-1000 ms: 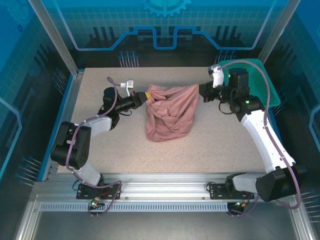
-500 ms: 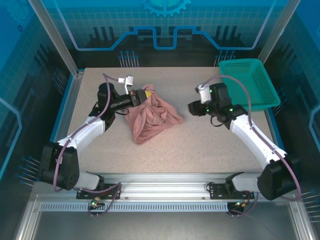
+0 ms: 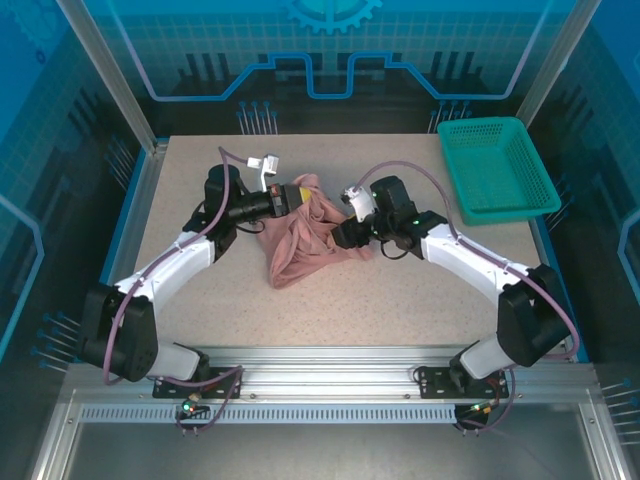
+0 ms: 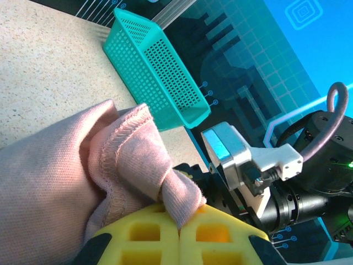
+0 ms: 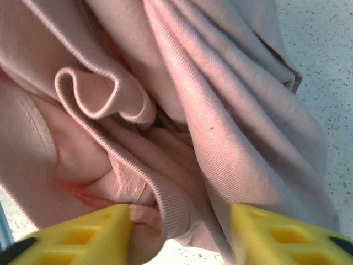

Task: Fold the inside-out t-shirt

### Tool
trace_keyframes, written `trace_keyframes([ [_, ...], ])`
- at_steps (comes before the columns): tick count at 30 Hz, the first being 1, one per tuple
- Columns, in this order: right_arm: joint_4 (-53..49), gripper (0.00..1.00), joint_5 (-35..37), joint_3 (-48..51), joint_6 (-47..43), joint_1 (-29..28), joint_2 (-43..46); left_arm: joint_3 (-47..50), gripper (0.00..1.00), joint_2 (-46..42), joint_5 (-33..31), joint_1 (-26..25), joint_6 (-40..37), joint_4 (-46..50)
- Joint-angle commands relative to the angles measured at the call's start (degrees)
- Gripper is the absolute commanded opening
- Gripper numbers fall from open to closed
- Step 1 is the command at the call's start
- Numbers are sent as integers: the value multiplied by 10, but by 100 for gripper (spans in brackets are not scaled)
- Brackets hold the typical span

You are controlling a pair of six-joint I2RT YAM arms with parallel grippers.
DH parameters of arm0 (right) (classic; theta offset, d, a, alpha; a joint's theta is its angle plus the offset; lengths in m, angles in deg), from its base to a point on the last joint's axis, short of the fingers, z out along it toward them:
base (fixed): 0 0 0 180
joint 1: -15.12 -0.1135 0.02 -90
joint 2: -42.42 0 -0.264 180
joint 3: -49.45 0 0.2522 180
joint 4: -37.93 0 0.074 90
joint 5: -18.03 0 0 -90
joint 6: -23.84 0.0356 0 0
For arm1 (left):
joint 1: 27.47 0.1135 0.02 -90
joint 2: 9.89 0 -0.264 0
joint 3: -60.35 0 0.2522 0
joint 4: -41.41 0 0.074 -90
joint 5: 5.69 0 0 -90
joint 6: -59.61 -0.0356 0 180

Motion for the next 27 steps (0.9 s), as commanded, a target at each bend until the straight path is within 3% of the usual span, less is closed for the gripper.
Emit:
trace_keyframes([
  [1, 6, 23, 31, -21, 26, -11, -6, -16, 0, -21, -11, -4, -20, -1],
  [3, -19, 3, 67, -32, 16, -3, 16, -14, 0, -22, -33, -4, -40, 25],
  [4, -29, 0, 75, -37, 12, 5, 34, -12, 0, -24, -60, -4, -54, 47],
  [6, -33, 0, 45, -41, 14, 28, 76, -9, 0, -24, -118, -5, -75, 94],
  [8, -23, 0, -4, -41, 20, 48, 113, -5, 7, -22, -166, -8, -92, 131],
  [14, -35, 0, -59, -54, 15, 75, 145, 33, 40, -44, -213, -33, -143, 157],
  [19, -54, 0, -91, -61, -9, 102, 143, 30, 59, -65, -282, -84, -212, 214],
  [27, -75, 0, -118, -69, -33, 125, 131, -42, 73, -6, -289, -101, -267, 256],
])
